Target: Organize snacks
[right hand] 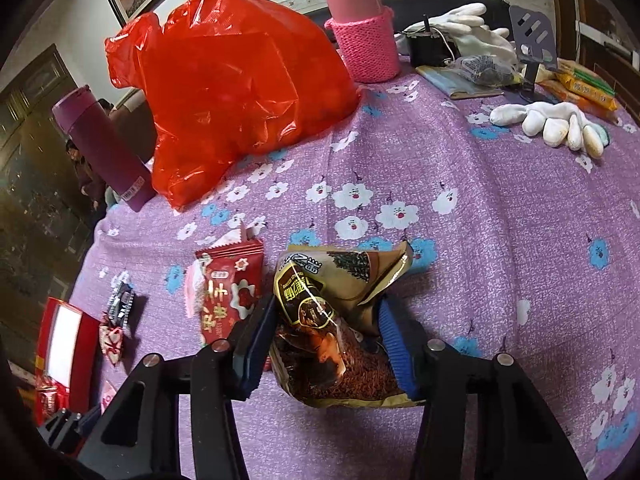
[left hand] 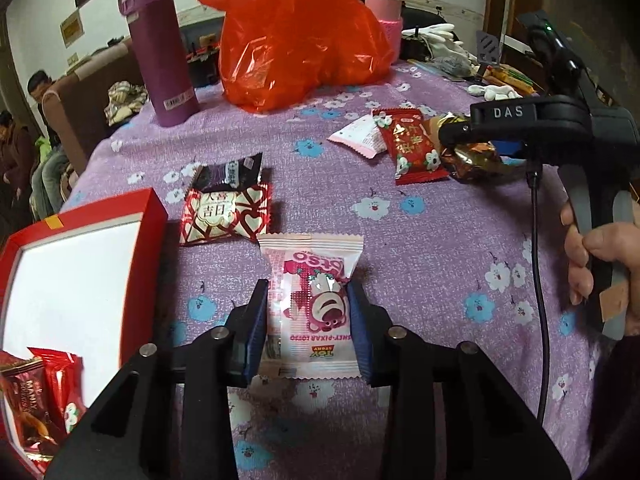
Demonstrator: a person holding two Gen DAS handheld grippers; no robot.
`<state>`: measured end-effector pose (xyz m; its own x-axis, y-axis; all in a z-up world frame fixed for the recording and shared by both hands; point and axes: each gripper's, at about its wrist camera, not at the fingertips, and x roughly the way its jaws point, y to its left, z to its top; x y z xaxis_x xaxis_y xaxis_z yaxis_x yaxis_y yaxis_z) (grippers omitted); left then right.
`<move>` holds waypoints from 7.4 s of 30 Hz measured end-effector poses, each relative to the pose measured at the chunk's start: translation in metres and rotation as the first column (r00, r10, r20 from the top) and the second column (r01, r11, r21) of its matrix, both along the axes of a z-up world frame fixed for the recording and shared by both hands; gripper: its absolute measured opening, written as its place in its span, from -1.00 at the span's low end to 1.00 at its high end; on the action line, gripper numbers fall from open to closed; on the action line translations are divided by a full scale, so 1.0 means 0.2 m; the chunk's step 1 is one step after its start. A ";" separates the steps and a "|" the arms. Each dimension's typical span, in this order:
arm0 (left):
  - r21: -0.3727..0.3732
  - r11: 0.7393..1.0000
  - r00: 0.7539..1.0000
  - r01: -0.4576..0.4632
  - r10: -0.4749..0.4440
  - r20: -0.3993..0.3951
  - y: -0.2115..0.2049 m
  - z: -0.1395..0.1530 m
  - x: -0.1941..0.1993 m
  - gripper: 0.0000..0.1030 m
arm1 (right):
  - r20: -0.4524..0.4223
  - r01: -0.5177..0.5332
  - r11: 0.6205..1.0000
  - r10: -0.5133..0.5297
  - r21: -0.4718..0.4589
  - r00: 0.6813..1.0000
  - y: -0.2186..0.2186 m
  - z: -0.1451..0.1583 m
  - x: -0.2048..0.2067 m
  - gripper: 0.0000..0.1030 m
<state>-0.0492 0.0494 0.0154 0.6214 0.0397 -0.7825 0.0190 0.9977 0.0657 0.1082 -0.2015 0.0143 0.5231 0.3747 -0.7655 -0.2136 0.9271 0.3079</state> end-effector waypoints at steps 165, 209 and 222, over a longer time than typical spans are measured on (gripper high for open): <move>-0.028 0.996 0.988 -0.088 0.091 0.121 0.49 0.40 0.08 0.15 | -0.122 0.017 0.816 0.065 0.577 0.990 0.09 0.00 0.03 0.27; 0.198 0.974 0.993 0.114 -0.105 -0.056 -0.21 0.14 0.72 0.15 | -0.030 0.180 0.984 -0.180 -0.004 0.983 -0.07 -0.02 0.14 -0.34; 0.123 0.984 0.989 0.126 -0.115 -0.093 -0.34 0.03 0.86 0.15 | -0.078 0.192 0.977 -0.185 0.090 0.980 -0.13 -0.03 0.16 -0.33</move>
